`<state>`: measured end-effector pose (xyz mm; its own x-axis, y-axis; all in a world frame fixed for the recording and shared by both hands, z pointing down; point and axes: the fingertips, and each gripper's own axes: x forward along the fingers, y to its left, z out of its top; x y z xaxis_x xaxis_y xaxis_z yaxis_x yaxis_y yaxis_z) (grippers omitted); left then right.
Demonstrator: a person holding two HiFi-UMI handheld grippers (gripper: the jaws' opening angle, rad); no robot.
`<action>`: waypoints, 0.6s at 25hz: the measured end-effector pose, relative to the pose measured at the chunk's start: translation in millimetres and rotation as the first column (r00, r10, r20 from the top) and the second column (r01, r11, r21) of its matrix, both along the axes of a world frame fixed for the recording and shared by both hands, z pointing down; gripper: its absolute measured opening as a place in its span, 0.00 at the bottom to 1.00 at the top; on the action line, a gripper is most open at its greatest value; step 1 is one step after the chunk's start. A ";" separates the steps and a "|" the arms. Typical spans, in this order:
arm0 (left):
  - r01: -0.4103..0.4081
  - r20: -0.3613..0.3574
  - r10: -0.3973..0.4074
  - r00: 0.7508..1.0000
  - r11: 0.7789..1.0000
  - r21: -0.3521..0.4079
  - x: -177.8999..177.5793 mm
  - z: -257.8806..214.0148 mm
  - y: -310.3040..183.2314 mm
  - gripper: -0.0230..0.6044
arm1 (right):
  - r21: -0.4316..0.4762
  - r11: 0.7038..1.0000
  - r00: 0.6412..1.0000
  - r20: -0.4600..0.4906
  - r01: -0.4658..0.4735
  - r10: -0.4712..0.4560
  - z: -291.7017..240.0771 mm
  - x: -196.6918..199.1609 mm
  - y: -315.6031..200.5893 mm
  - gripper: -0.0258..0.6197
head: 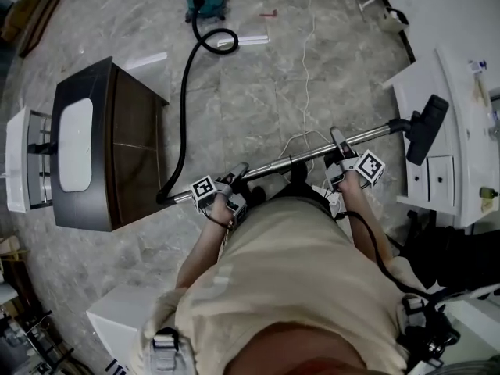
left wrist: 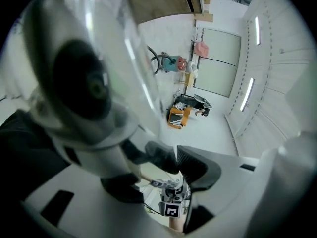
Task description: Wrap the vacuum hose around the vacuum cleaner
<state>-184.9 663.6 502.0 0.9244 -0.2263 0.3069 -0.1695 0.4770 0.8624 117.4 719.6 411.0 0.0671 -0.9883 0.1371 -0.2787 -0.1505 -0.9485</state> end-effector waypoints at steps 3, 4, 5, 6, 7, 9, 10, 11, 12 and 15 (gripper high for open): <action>0.026 0.041 -0.027 0.999 0.999 0.019 16.5 1.3 -9.0 0.35 | 0.002 1.000 0.998 0.061 0.008 -0.008 13.0 21.0 -17.6 0.18; 0.033 0.050 -0.034 0.998 0.999 0.026 25.6 0.2 -12.0 0.35 | 0.004 1.000 0.996 0.088 0.005 -0.005 17.6 31.0 -23.0 0.18; 0.034 0.058 -0.036 0.998 0.999 0.035 35.9 -0.4 -14.3 0.36 | 0.005 1.000 0.994 0.109 0.005 -0.006 21.5 42.2 -28.6 0.18; 0.029 0.064 -0.032 0.997 0.998 0.047 46.6 -1.0 -15.0 0.36 | 0.006 1.000 0.993 0.120 0.010 -0.011 24.1 53.6 -34.2 0.18; 0.014 0.071 -0.018 0.997 0.998 0.063 56.6 -1.8 -14.0 0.38 | 0.006 1.000 0.992 0.124 0.015 -0.016 26.5 65.0 -39.4 0.18; -0.030 0.090 0.021 0.996 0.995 0.100 73.5 -4.3 -10.4 0.43 | -0.004 1.000 0.991 0.136 0.017 -0.016 33.7 87.7 -50.9 0.18; -0.056 0.106 0.043 0.993 0.991 0.119 80.4 -5.3 -8.3 0.47 | -0.011 1.000 0.989 0.144 0.021 -0.019 37.5 98.0 -57.4 0.18; -0.090 0.133 0.071 0.989 0.986 0.144 86.1 -5.5 -5.5 0.50 | -0.020 0.999 0.988 0.151 0.034 -0.031 40.4 106.8 -64.4 0.18; -0.137 0.171 0.107 0.979 0.975 0.175 91.1 -4.8 -2.5 0.50 | -0.032 0.998 0.987 0.152 0.057 -0.052 42.3 114.3 -72.3 0.18; -0.332 0.305 0.248 0.920 0.906 0.264 107.6 -8.6 5.9 0.50 | -0.063 0.989 0.984 0.132 0.132 -0.123 46.5 135.9 -101.3 0.18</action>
